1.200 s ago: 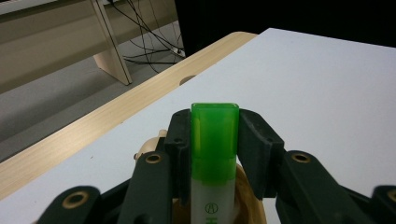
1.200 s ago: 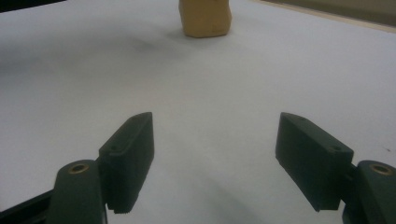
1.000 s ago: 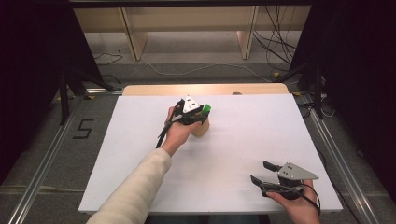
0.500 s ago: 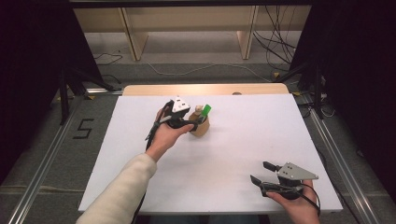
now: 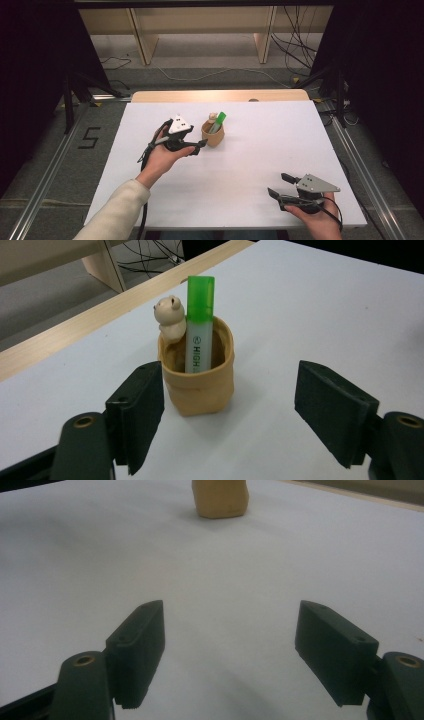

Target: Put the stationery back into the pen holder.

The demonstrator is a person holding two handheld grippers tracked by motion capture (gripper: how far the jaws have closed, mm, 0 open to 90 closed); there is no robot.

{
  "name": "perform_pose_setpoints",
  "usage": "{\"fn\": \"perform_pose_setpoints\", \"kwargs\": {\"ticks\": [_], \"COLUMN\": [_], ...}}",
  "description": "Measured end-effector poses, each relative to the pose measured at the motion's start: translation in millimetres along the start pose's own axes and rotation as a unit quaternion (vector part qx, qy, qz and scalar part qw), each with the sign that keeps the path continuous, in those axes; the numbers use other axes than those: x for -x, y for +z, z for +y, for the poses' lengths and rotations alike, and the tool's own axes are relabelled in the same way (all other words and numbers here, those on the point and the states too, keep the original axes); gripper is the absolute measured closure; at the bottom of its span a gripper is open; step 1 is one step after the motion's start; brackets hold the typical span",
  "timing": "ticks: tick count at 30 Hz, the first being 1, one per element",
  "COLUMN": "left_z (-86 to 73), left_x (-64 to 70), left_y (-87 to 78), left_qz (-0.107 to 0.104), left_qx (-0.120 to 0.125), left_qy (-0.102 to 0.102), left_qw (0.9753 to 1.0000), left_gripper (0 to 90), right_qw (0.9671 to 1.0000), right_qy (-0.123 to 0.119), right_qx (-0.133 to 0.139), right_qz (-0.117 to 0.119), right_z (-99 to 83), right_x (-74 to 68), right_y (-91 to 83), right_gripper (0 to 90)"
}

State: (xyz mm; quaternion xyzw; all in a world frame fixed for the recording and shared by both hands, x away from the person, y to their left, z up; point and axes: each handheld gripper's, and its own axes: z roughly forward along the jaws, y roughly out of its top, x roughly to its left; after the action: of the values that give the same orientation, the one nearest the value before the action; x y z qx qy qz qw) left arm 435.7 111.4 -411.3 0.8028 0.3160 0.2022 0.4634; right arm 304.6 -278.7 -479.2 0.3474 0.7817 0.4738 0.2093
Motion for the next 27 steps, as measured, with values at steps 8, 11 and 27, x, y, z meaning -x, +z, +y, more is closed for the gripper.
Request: {"fn": "perform_pose_setpoints", "kwargs": {"ticks": [8,11,27], "left_z": [-13.4,-18.3,-43.1], "left_x": [1.9,3.2,5.6], "left_y": [-13.4,-18.7,-42.3], "left_qz": [0.001,0.002,0.006], "left_qx": [-0.013,-0.016,-0.022], "left_qy": [0.007,0.009,0.008], "left_qw": [0.9999,0.9998,0.9997], "left_gripper": [24.3,23.2,21.3], "right_qw": [1.0,1.0,1.0], "right_qy": [-0.001,0.0,-0.003], "right_qx": [-0.001,-0.001,-0.002], "right_qz": [0.001,0.002,0.004], "right_z": [0.1,0.2,0.4], "right_x": [-0.7,-1.1,-2.1], "right_y": [0.2,0.4,1.0], "right_gripper": [28.7,28.7,28.7]}}
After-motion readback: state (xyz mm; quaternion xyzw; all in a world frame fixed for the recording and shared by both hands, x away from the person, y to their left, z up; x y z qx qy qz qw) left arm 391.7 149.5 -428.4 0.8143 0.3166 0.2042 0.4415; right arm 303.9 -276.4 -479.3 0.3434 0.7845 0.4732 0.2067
